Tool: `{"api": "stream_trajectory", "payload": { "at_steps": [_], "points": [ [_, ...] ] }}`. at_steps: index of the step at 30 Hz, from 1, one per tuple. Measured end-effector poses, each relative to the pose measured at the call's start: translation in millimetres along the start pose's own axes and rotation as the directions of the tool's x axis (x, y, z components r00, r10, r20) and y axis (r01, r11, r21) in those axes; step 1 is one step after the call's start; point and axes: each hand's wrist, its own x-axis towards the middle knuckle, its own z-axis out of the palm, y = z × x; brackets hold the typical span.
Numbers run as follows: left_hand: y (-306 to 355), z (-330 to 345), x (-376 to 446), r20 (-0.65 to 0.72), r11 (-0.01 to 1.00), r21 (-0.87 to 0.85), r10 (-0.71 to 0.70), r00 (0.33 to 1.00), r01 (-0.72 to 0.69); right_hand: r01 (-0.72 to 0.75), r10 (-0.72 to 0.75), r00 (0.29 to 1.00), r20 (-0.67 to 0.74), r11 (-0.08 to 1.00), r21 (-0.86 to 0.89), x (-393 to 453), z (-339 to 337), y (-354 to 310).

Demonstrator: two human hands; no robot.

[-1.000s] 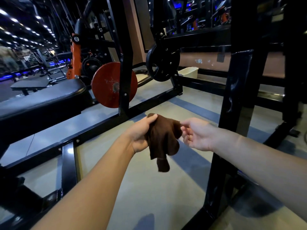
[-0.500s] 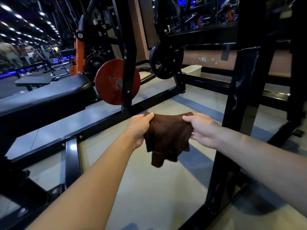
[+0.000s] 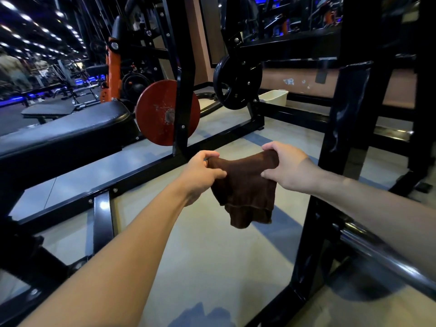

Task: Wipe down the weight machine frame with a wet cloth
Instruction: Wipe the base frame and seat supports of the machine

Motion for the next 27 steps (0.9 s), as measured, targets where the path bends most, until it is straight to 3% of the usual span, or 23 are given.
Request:
{"api": "stream_trajectory", "payload": {
  "at_steps": [3,6,8,10,12,14,18,20,21,23,24,25,27],
  "points": [
    [-7,3,3,-0.013,0.924,0.369,0.113,0.993,-0.1,0.079,-0.088,0.995,-0.054,0.986,-0.148,-4,-2,-2],
    [-7,0,7,-0.08,0.885,0.443,0.201,0.976,-0.146,0.16,-0.182,0.973,-0.143,0.975,-0.155,-5,-3,-6],
    [-4,-9,9,-0.116,0.943,0.305,0.174,0.978,-0.131,0.194,-0.207,0.952,-0.225,0.978,-0.079,-4,-7,-11],
    [4,-12,5,-0.074,0.998,-0.033,0.059,0.996,-0.061,0.176,-0.154,0.951,-0.266,0.982,0.06,-2,-12,-16],
    [10,-10,3,-0.01,0.964,-0.266,0.012,1.0,-0.014,0.13,-0.076,0.972,-0.222,0.963,0.237,-2,-14,-20],
    [14,-3,2,-0.003,0.951,-0.308,0.016,1.0,-0.016,0.103,-0.056,0.986,-0.159,0.946,0.306,-4,-11,-22],
    [16,14,0,-0.135,0.992,-0.123,0.003,0.991,-0.02,0.024,0.017,0.995,-0.099,0.916,0.401,-6,1,-15],
    [13,19,3,-0.215,0.988,-0.145,-0.083,0.973,0.052,-0.074,0.132,0.988,-0.079,0.856,0.511,-3,5,-11],
    [15,21,2,-0.224,0.964,-0.236,-0.176,0.959,0.122,-0.133,0.186,0.982,-0.031,0.797,0.589,0,5,-11],
    [19,19,4,-0.119,0.863,-0.438,-0.334,0.935,0.253,-0.21,0.201,0.974,0.103,0.643,0.736,2,4,-13],
    [21,18,4,-0.025,0.821,-0.491,-0.348,0.937,0.292,-0.227,0.176,0.973,0.15,0.598,0.769,1,4,-16],
    [23,16,2,0.052,0.807,-0.505,-0.326,0.944,0.306,-0.217,0.149,0.976,0.159,0.609,0.763,0,3,-17],
    [22,13,3,0.081,0.866,-0.428,-0.248,0.965,0.259,-0.154,0.113,0.988,0.105,0.755,0.637,2,2,-12]
  ]
}}
